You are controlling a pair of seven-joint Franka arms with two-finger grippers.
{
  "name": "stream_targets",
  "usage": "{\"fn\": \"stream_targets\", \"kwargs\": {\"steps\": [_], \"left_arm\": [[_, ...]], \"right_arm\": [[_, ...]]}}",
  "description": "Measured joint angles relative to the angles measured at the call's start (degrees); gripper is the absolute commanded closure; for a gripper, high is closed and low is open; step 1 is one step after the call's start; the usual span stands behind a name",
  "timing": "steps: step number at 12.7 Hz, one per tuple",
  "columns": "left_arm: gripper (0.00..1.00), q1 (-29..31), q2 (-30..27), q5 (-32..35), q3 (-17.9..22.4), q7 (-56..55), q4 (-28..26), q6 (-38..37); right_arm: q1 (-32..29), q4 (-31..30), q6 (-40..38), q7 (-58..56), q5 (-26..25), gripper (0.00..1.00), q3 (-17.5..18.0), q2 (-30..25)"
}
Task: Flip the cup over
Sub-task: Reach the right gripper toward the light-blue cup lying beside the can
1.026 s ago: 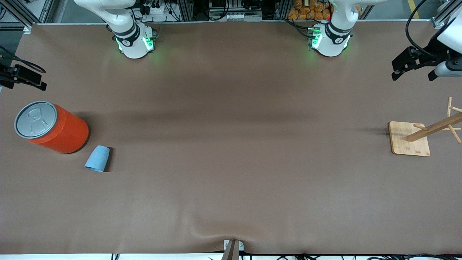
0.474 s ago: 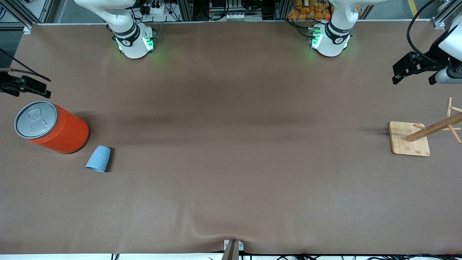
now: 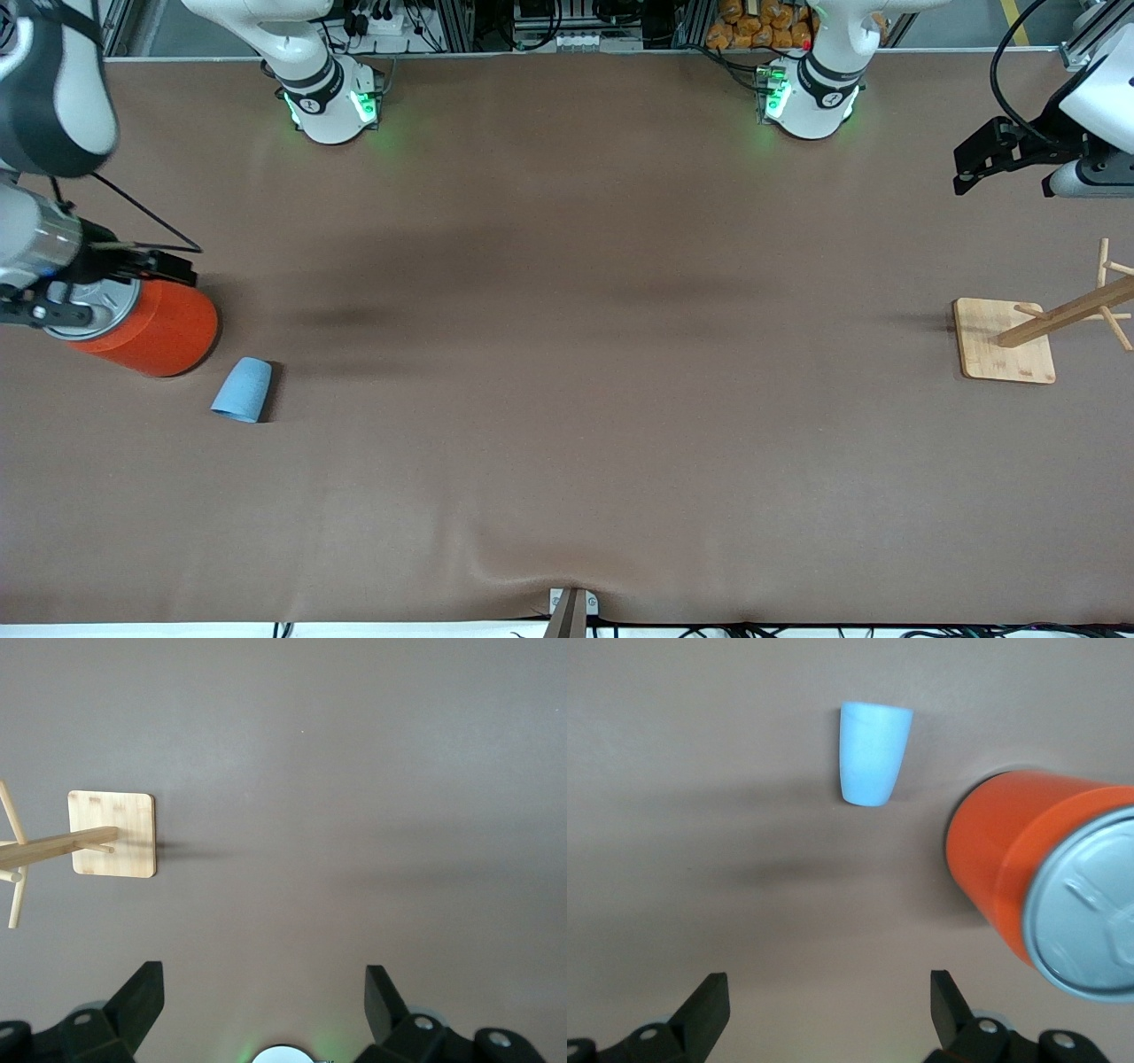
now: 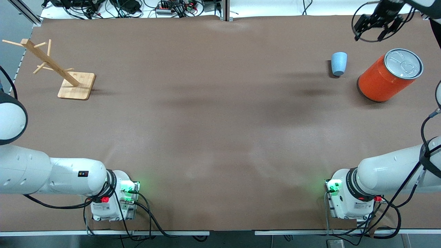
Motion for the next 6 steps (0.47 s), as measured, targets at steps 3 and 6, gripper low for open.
{"fn": "stream_targets", "kwargs": {"steps": [3,6], "left_arm": [[0.0,0.0,0.0,0.0,0.0,0.0,-0.1,-0.1],[0.0,0.0,0.0,0.0,0.0,0.0,-0.2,-0.1]], "right_arm": [[-0.1,-2.1,5.3,0.0,0.0,0.0,-0.2,6.6],[-0.6,-5.3,17.2,0.0,0.0,0.0,-0.4,11.5]]}}
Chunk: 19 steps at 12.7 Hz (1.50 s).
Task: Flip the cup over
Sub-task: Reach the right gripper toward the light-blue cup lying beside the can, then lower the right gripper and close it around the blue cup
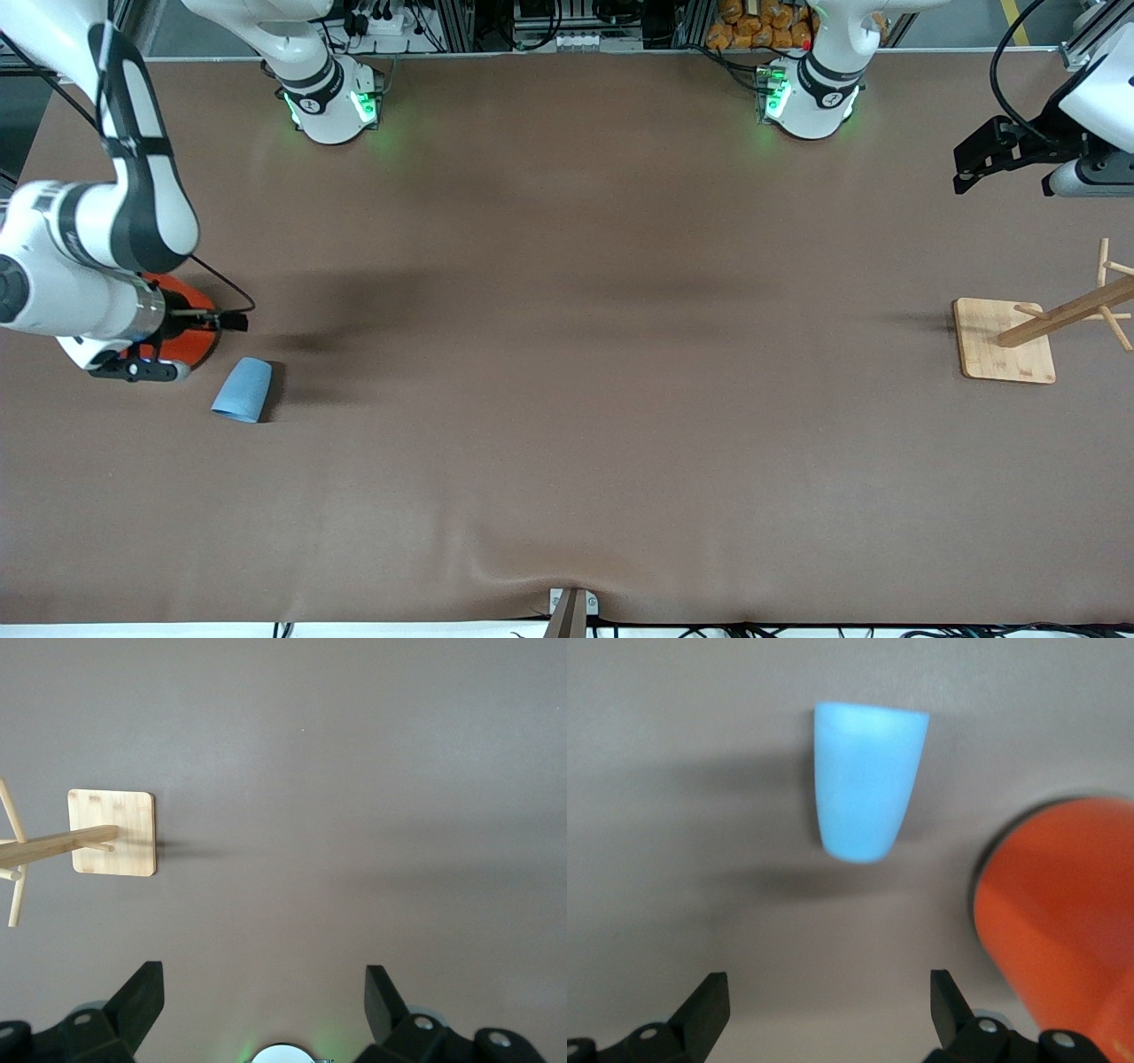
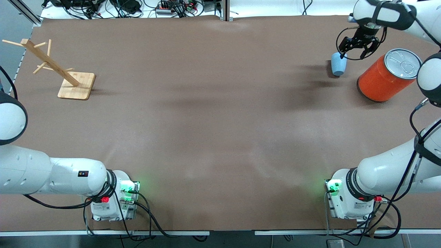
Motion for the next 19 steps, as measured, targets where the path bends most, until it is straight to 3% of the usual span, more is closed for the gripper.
{"fn": "stream_targets", "kwargs": {"steps": [5,14,19], "left_arm": [[0.0,0.0,0.0,0.0,0.0,0.0,-0.1,0.0],[0.0,0.0,0.1,0.0,0.0,0.1,-0.3,0.0],[0.0,0.0,0.2,0.0,0.0,0.1,-0.4,0.0]], "right_arm": [[0.0,-6.4,14.0,0.0,0.0,0.0,0.0,2.4],[-1.5,-4.6,30.3,0.0,0.0,0.0,-0.3,12.5],[-1.5,-3.2,31.9,0.0,0.0,0.0,-0.3,14.3]]}}
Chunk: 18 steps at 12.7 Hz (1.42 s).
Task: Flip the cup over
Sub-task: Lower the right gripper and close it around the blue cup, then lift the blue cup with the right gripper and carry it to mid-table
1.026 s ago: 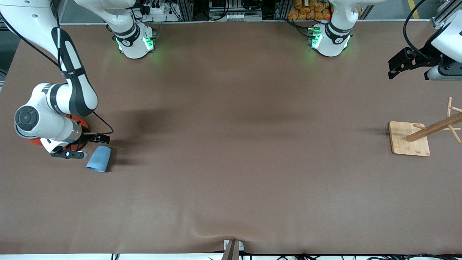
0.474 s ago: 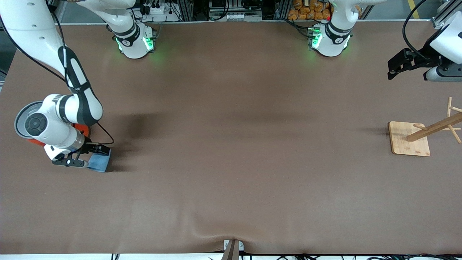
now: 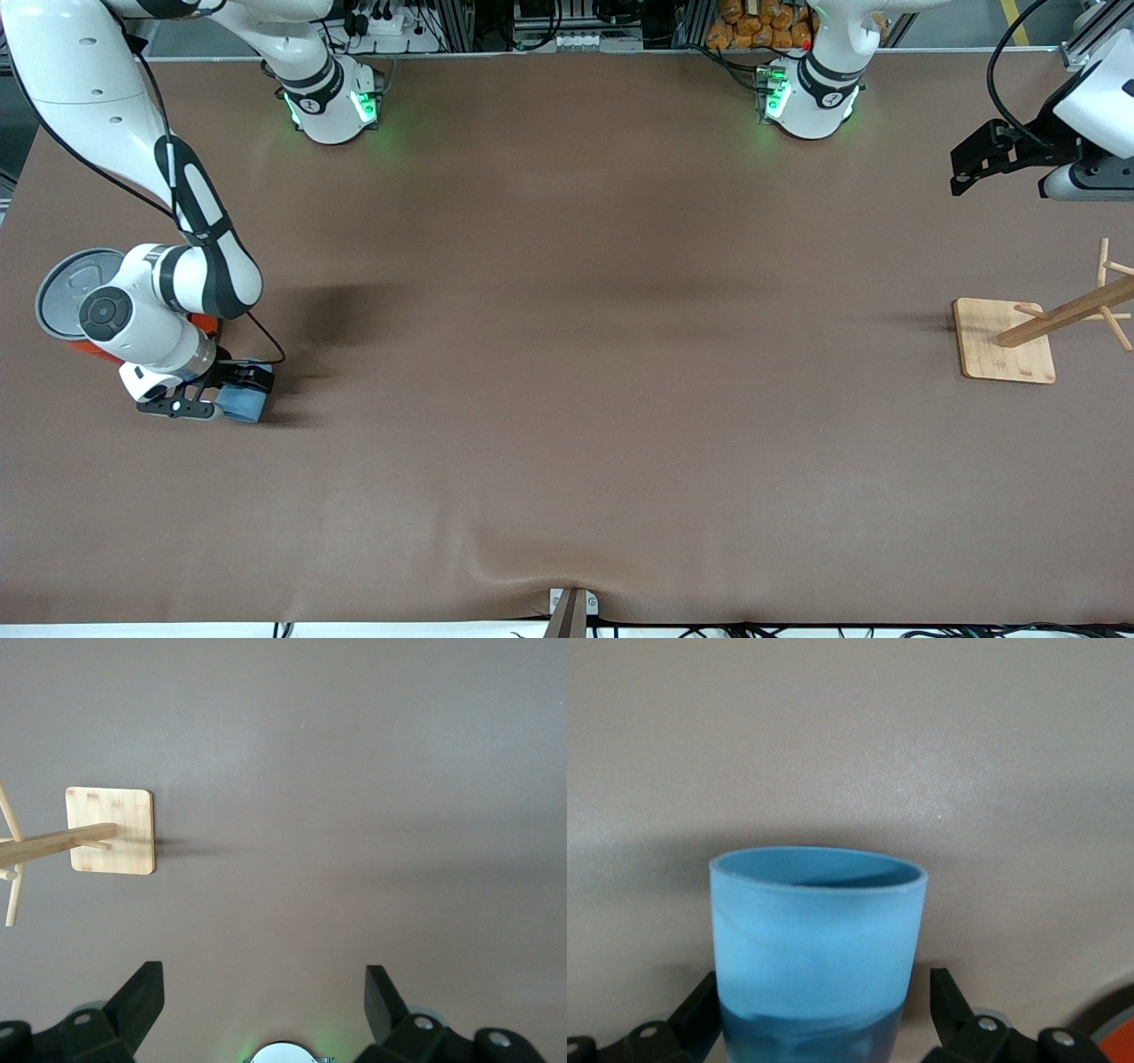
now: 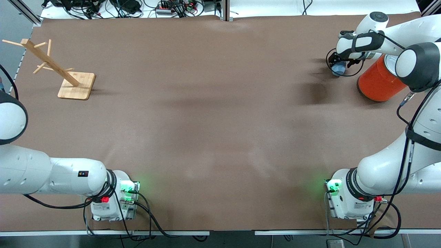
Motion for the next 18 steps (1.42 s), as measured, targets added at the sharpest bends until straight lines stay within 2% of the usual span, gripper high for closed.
{"fn": "stream_targets", "kwargs": {"steps": [1,2,3,4,8,13,15,18], "left_arm": [[0.0,0.0,0.0,0.0,0.0,0.0,0.0,0.0],[0.0,0.0,0.0,0.0,0.0,0.0,-0.1,0.0],[0.0,0.0,0.0,0.0,0.0,0.0,-0.1,0.0],[0.0,0.0,0.1,0.0,0.0,0.0,-0.2,0.0],[0.0,0.0,0.1,0.0,0.0,0.0,-0.3,0.0],[0.0,0.0,0.1,0.0,-0.1,0.0,-0.4,0.0],[0.0,0.0,0.1,0.0,-0.1,0.0,-0.5,0.0],[0.0,0.0,0.1,0.0,-0.1,0.0,-0.9,0.0]], "right_arm": [[0.0,0.1,0.9,0.0,0.0,0.11,0.0,0.4],[0.0,0.1,1.5,0.0,0.0,0.3,0.0,0.8],[0.0,0.1,1.8,0.0,0.0,0.42,0.0,1.2],[0.0,0.2,2.0,0.0,0.0,0.47,0.0,1.4],[0.1,0.5,2.0,-2.0,0.0,0.47,0.4,1.4],[1.7,2.3,-0.5,-14.6,-0.1,0.45,1.0,-2.7],[4.9,2.5,-4.0,-19.9,-0.1,0.45,1.3,-6.3],[14.5,3.3,-5.1,-22.6,-0.1,0.41,1.9,-9.3]]}}
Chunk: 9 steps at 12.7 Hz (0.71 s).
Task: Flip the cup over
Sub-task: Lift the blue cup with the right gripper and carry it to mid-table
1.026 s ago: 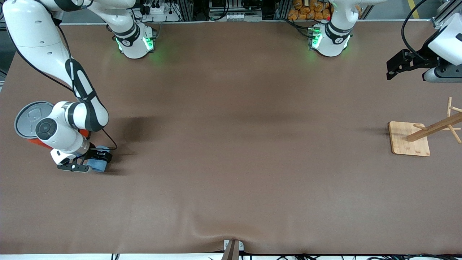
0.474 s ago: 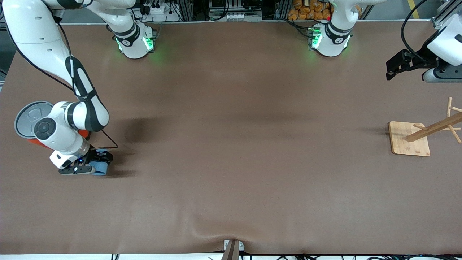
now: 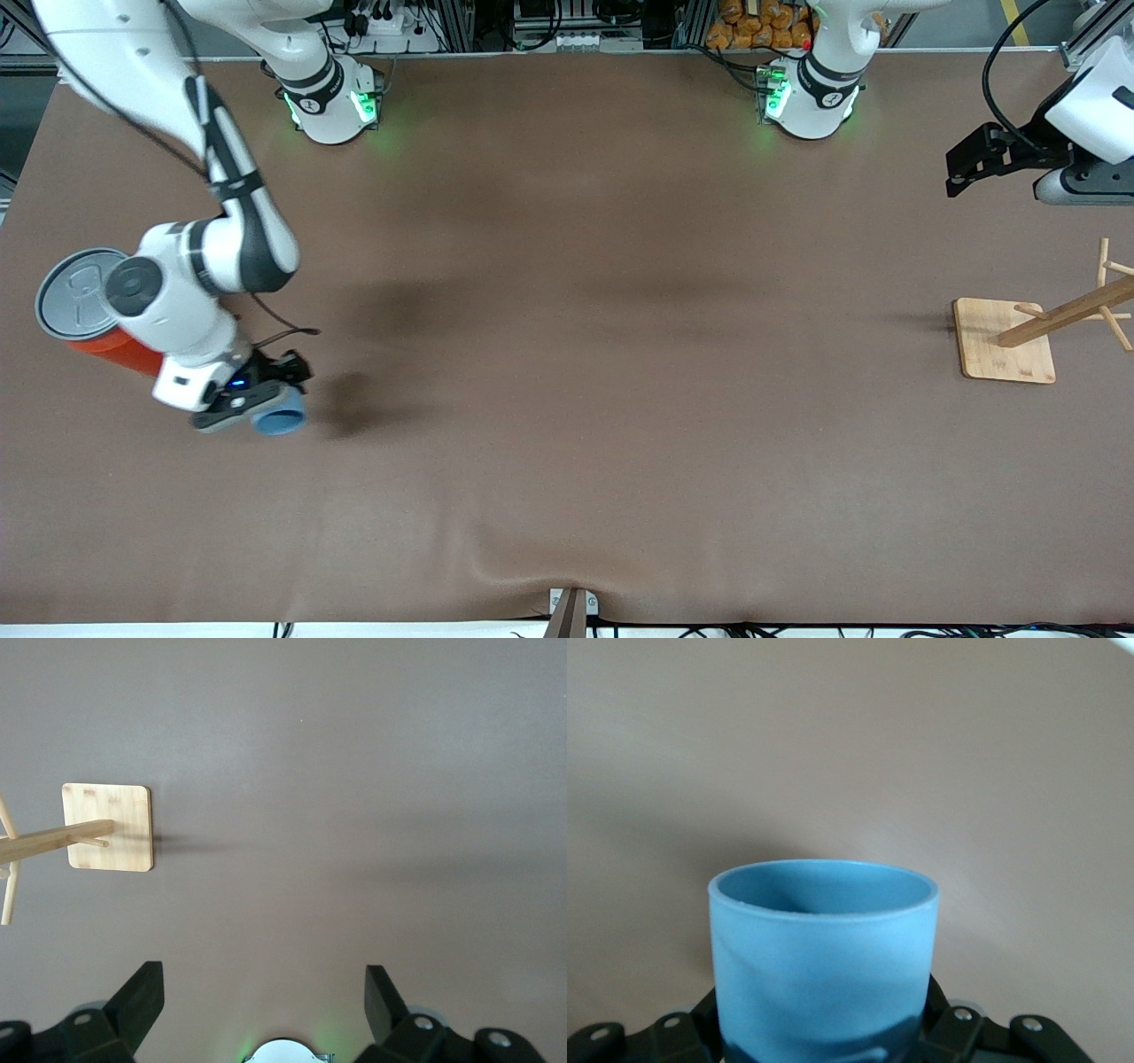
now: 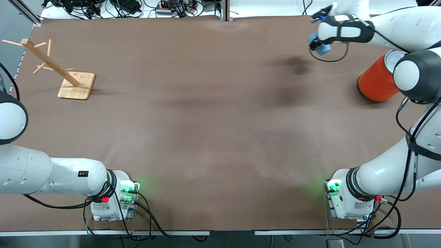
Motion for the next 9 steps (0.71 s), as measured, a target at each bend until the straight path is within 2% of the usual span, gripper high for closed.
{"fn": "stream_targets", "kwargs": {"steps": [6,9], "left_arm": [[0.0,0.0,0.0,0.0,-0.4,0.0,-0.6,0.0],[0.0,-0.1,0.0,0.0,-0.4,0.0,-0.6,0.0]], "right_arm": [[14.9,2.9,0.0,-4.3,-0.1,0.43,0.1,0.0],[20.3,5.1,-0.4,-13.2,-0.2,0.43,0.1,2.0]]}}
